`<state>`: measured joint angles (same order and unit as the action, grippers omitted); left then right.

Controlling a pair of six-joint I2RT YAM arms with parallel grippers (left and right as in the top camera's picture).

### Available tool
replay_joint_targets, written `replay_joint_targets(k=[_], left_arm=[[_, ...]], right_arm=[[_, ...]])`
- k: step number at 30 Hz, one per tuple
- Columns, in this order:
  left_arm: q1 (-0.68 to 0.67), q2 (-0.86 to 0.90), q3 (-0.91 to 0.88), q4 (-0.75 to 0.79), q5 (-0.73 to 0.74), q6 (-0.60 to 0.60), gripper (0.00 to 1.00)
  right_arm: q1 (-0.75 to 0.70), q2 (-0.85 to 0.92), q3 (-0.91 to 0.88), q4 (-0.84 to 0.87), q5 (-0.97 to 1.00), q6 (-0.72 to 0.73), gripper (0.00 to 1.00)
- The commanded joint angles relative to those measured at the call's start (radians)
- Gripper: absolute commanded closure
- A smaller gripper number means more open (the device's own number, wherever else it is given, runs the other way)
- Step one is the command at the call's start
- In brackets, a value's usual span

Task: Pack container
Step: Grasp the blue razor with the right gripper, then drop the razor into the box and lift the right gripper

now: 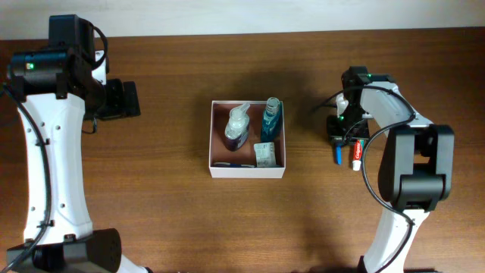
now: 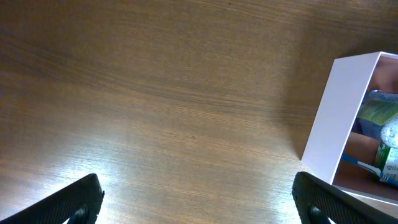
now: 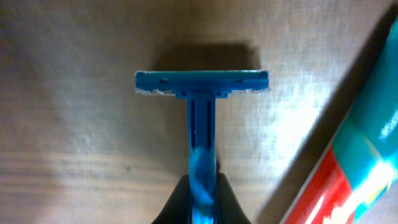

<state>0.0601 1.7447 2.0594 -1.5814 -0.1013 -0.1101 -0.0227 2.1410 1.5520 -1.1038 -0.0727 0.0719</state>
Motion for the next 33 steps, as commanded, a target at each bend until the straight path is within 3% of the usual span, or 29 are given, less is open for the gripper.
replay_joint_targets(k=[1, 6, 10, 13, 16, 20, 25, 31, 33], left_arm=[[0.0, -0.016, 0.009, 0.001, 0.007, -0.009, 0.0], [0.0, -0.016, 0.009, 0.001, 0.007, -0.009, 0.01], [0.0, -0.016, 0.009, 0.001, 0.007, -0.009, 0.01], [0.0, -0.016, 0.009, 0.001, 0.007, -0.009, 0.0], [0.0, -0.016, 0.009, 0.001, 0.007, -0.009, 0.0], [0.0, -0.016, 0.009, 0.001, 0.007, -0.009, 0.0], [0.0, -0.016, 0.009, 0.001, 0.007, -0.009, 0.0], [0.0, -0.016, 0.009, 0.001, 0.007, -0.009, 0.0], [0.0, -0.016, 0.009, 0.001, 0.007, -0.009, 0.01]], right_arm=[[0.017, -0.129, 0.074, -0.048, -0.006, 0.042, 0.94], [0.138, -0.379, 0.188, -0.206, -0.006, 0.041, 0.95], [0.326, -0.571, 0.201, -0.288, -0.006, 0.036, 0.96], [0.518, -0.644, 0.201, -0.298, -0.006, -0.074, 0.96], [0.683, -0.63, 0.197, -0.284, -0.005, -0.225, 0.96], [0.765, -0.557, 0.17, -0.225, 0.0, -0.409, 0.96], [0.748, -0.418, 0.149, -0.151, 0.013, -0.65, 0.96], [0.712, -0.27, 0.149, -0.089, 0.015, -0.764, 0.96], [0.707, -0.235, 0.149, -0.084, 0.018, -0.816, 0.89]])
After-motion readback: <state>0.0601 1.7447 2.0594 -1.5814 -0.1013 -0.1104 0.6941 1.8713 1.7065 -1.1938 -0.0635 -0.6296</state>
